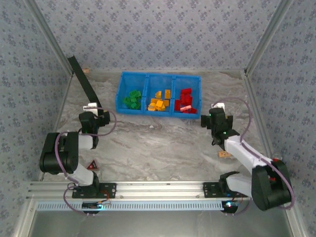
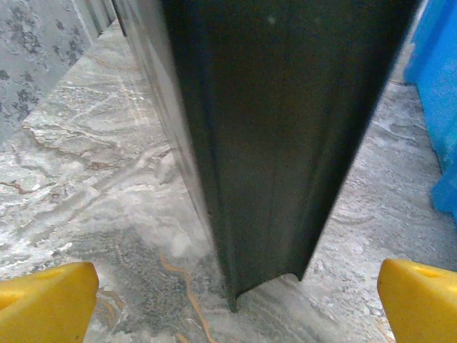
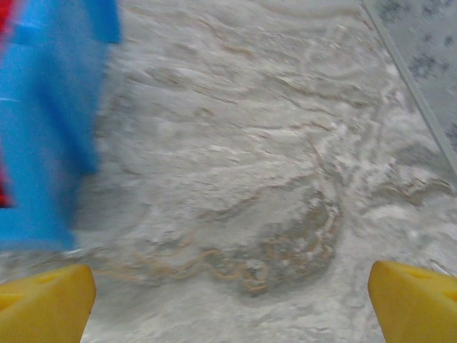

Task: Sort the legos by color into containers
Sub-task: Reset both arms

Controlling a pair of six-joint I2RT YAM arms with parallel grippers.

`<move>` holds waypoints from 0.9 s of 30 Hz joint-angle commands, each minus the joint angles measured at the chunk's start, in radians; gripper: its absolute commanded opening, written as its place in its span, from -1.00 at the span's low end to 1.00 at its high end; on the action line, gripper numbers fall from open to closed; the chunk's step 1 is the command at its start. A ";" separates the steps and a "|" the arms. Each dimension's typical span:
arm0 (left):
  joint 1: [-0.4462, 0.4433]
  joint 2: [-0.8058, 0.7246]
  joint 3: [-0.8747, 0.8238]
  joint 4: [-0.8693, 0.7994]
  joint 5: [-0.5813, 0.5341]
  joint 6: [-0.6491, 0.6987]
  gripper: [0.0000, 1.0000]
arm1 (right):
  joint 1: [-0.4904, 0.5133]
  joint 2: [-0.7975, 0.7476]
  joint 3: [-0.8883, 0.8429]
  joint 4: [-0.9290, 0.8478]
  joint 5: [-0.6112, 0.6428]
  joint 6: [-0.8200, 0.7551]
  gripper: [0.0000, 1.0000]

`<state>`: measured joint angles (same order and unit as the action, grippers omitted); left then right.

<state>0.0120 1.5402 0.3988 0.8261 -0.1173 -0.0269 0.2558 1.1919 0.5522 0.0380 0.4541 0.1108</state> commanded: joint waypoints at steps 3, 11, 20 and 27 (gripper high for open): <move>0.000 -0.006 0.013 -0.012 0.037 -0.009 1.00 | -0.092 0.123 -0.029 0.273 0.011 -0.017 1.00; 0.001 -0.006 0.012 -0.011 0.039 -0.010 1.00 | -0.111 0.279 0.000 0.431 -0.095 -0.159 1.00; 0.000 -0.006 0.012 -0.010 0.038 -0.010 1.00 | -0.273 0.309 -0.136 0.713 -0.355 -0.129 1.00; 0.000 -0.006 0.012 -0.011 0.039 -0.010 1.00 | -0.282 0.330 -0.159 0.766 -0.397 -0.136 1.00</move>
<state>0.0113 1.5402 0.3988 0.8104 -0.0963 -0.0269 -0.0204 1.5131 0.4004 0.7307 0.0929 -0.0265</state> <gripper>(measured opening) 0.998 0.999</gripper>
